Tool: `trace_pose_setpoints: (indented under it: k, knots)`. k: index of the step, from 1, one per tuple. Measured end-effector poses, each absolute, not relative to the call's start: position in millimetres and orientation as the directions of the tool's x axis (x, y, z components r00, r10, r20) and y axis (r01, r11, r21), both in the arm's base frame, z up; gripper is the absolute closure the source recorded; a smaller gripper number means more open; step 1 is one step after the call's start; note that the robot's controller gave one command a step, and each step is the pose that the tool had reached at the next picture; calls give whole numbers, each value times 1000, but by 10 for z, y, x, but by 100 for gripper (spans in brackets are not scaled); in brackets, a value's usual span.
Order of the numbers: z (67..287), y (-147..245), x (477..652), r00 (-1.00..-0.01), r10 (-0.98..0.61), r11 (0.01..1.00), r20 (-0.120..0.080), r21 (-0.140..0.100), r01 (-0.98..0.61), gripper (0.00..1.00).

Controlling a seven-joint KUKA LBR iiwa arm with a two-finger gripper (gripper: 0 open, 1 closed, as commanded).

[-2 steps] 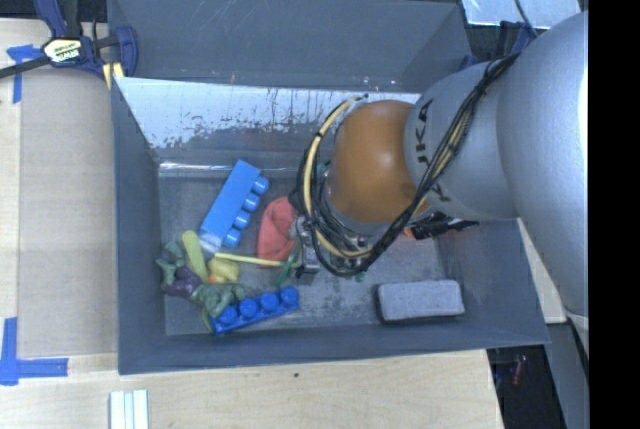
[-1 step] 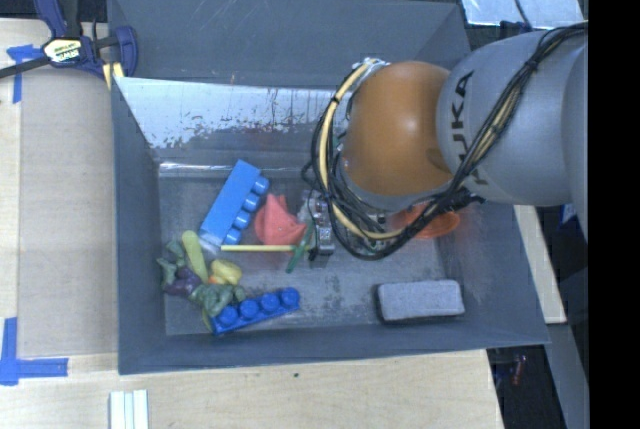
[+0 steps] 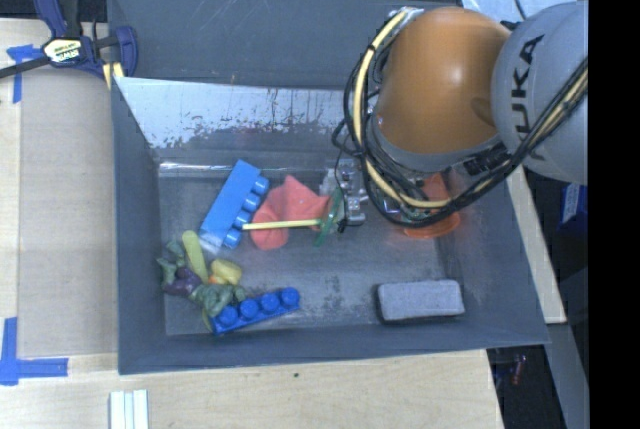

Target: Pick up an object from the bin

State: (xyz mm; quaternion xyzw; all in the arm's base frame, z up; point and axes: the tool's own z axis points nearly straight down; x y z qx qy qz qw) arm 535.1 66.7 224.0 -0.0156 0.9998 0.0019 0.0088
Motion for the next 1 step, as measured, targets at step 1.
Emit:
trace_pose_setpoints:
  k: [1]
  knots:
    - [2382, 704, 5432, -999, -28, 1000, -38, 4, -28, 100]
